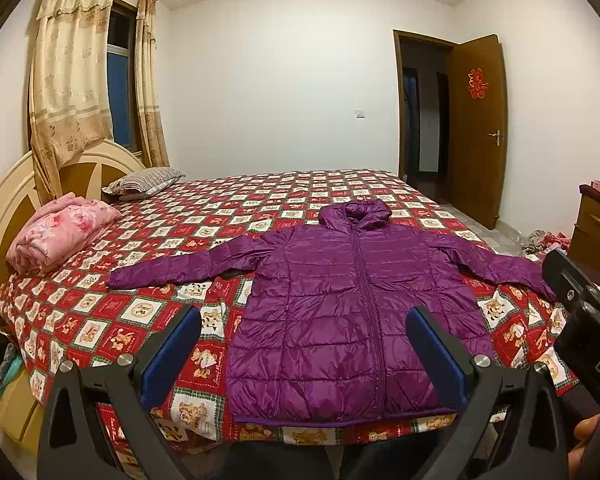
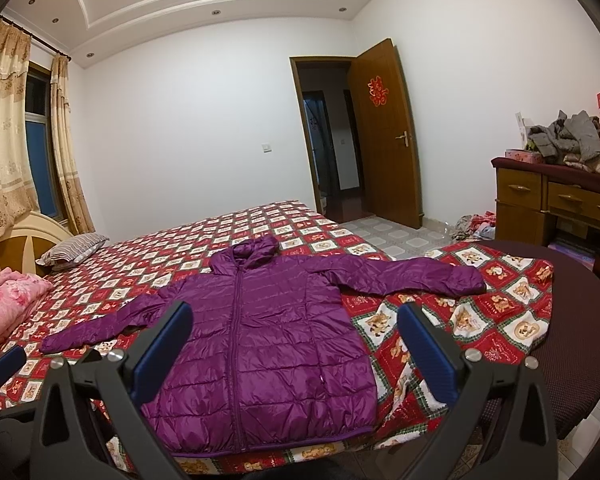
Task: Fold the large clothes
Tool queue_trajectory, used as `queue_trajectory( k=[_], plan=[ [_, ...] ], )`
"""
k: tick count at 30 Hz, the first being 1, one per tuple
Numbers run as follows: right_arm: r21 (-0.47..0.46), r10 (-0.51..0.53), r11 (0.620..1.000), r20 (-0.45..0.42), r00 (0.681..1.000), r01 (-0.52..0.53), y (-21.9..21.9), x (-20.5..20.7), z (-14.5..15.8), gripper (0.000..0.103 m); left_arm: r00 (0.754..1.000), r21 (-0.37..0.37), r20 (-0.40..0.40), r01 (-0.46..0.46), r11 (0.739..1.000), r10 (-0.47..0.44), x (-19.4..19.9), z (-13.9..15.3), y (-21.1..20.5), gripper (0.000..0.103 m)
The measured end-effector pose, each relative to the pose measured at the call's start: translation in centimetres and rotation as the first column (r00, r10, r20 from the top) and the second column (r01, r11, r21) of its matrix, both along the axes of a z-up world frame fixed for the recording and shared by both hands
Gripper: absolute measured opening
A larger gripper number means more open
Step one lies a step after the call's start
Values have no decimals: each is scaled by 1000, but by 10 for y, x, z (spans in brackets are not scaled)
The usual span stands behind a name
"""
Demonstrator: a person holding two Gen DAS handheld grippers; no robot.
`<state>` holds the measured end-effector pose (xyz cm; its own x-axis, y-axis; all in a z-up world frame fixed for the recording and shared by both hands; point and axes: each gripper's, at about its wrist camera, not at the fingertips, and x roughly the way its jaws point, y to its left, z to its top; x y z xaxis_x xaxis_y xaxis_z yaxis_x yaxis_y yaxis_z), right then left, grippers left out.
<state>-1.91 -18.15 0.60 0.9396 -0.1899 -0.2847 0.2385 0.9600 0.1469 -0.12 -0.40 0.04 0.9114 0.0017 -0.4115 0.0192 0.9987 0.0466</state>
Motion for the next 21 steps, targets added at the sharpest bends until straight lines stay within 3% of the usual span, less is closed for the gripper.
queue_trajectory(
  k=[21],
  plan=[
    [2,0,1000,-1,1000,0,1,0,0,103,1000,-1,-1,0,1000,0,0,0,1,102]
  ],
)
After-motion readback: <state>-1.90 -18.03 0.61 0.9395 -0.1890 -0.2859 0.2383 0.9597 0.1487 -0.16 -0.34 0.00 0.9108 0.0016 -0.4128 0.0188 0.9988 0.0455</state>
